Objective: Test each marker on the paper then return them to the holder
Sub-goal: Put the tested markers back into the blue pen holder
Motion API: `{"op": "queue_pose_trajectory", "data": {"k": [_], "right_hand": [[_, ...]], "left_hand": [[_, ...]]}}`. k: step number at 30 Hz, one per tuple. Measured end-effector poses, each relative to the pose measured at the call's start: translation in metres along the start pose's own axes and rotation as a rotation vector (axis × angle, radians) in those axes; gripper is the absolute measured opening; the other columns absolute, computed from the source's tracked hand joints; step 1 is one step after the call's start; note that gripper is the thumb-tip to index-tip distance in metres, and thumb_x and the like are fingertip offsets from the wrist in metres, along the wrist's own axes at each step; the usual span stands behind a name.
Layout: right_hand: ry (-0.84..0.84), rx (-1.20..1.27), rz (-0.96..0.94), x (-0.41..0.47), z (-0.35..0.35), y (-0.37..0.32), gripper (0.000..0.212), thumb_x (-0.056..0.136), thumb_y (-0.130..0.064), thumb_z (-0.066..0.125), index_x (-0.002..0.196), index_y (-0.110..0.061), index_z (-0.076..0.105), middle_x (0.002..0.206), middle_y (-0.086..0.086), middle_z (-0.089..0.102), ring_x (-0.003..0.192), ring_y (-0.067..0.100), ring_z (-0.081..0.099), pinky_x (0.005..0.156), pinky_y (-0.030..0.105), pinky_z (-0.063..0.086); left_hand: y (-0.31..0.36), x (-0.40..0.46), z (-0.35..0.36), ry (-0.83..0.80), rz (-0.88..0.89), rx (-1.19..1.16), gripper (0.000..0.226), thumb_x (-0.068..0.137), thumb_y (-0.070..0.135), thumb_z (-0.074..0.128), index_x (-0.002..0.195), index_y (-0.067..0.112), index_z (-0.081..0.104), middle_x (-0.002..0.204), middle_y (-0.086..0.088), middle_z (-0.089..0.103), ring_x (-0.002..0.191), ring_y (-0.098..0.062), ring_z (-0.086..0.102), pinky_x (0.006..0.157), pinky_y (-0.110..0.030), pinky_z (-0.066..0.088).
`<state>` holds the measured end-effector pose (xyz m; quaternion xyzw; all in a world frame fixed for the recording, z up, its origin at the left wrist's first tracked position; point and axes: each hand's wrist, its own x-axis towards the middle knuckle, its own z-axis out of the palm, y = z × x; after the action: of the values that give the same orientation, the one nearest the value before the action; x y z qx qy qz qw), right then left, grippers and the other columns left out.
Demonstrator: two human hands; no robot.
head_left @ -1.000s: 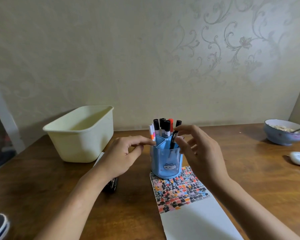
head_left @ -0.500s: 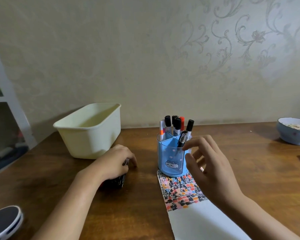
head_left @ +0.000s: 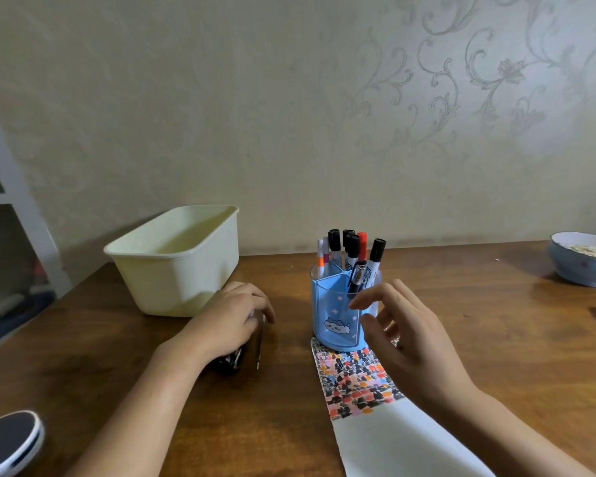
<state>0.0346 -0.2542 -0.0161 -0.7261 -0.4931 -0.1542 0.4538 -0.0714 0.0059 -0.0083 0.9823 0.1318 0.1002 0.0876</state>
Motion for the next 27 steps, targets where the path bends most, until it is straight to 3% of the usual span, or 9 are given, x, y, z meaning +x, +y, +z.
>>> {"op": "queue_pose_trajectory", "data": {"k": [3,10,13,15,19,23,27], "right_hand": [[-0.01,-0.001,0.007,0.0,0.0,-0.001,0.013,0.094,-0.022,0.055,0.101,-0.032,0.058,0.106,-0.022,0.056,0.085,0.003,0.061,0.065,0.018,0.053],[-0.051,-0.001,0.025,0.0,0.0,-0.001,0.013,0.094,-0.019,0.056,0.1,-0.03,0.061,0.103,-0.022,0.057,0.085,0.004,0.061,0.065,0.011,0.049],[-0.063,-0.003,0.027,0.0,0.0,-0.001,0.011,0.094,-0.021,0.055,0.098,-0.029,0.062,0.101,-0.021,0.058,0.085,0.004,0.061,0.064,0.01,0.049],[-0.07,0.004,0.03,0.001,0.0,-0.002,0.011,0.093,-0.025,0.053,0.097,-0.03,0.062,0.1,-0.021,0.06,0.085,0.004,0.062,0.064,0.012,0.05],[-0.089,0.018,0.046,0.0,0.0,0.0,0.015,0.092,-0.031,0.053,0.105,-0.032,0.061,0.1,-0.022,0.063,0.083,0.006,0.064,0.064,0.017,0.053],[-0.157,0.1,0.119,0.0,0.002,0.001,0.024,0.093,-0.024,0.067,0.116,-0.032,0.063,0.099,-0.02,0.067,0.081,0.005,0.067,0.066,0.018,0.055],[-0.166,0.217,0.19,0.002,0.002,-0.002,0.017,0.089,-0.025,0.072,0.105,-0.031,0.07,0.098,-0.014,0.073,0.08,0.005,0.071,0.068,0.027,0.061]], "left_hand": [[-0.001,0.002,0.001,-0.009,0.02,0.028,0.038,0.093,0.007,0.058,0.099,0.043,0.067,0.119,0.023,0.05,0.124,-0.001,0.036,0.109,-0.026,0.032],[0.011,0.005,0.013,0.001,0.079,0.128,0.022,0.086,0.026,0.073,0.103,0.038,0.068,0.125,0.018,0.051,0.127,-0.008,0.039,0.105,-0.031,0.036],[0.016,0.006,0.016,0.002,0.135,0.112,0.021,0.085,0.02,0.073,0.09,0.038,0.065,0.125,0.017,0.048,0.128,-0.007,0.037,0.101,-0.026,0.031],[0.02,0.005,0.012,-0.01,0.147,0.019,0.024,0.087,0.017,0.07,0.08,0.037,0.059,0.116,0.02,0.05,0.121,-0.001,0.038,0.098,-0.024,0.03],[0.03,0.002,-0.003,-0.015,0.098,-0.285,0.028,0.091,0.014,0.068,0.079,0.039,0.062,0.094,0.021,0.061,0.102,0.003,0.052,0.099,-0.037,0.045],[0.047,-0.003,-0.016,-0.009,0.126,-0.52,0.027,0.089,0.01,0.07,0.084,0.036,0.068,0.089,0.015,0.069,0.093,-0.007,0.064,0.093,-0.045,0.051],[0.062,-0.006,-0.018,-0.013,0.178,-0.606,0.023,0.09,0.007,0.068,0.087,0.03,0.069,0.089,0.009,0.07,0.091,-0.01,0.066,0.09,-0.04,0.054]]}}
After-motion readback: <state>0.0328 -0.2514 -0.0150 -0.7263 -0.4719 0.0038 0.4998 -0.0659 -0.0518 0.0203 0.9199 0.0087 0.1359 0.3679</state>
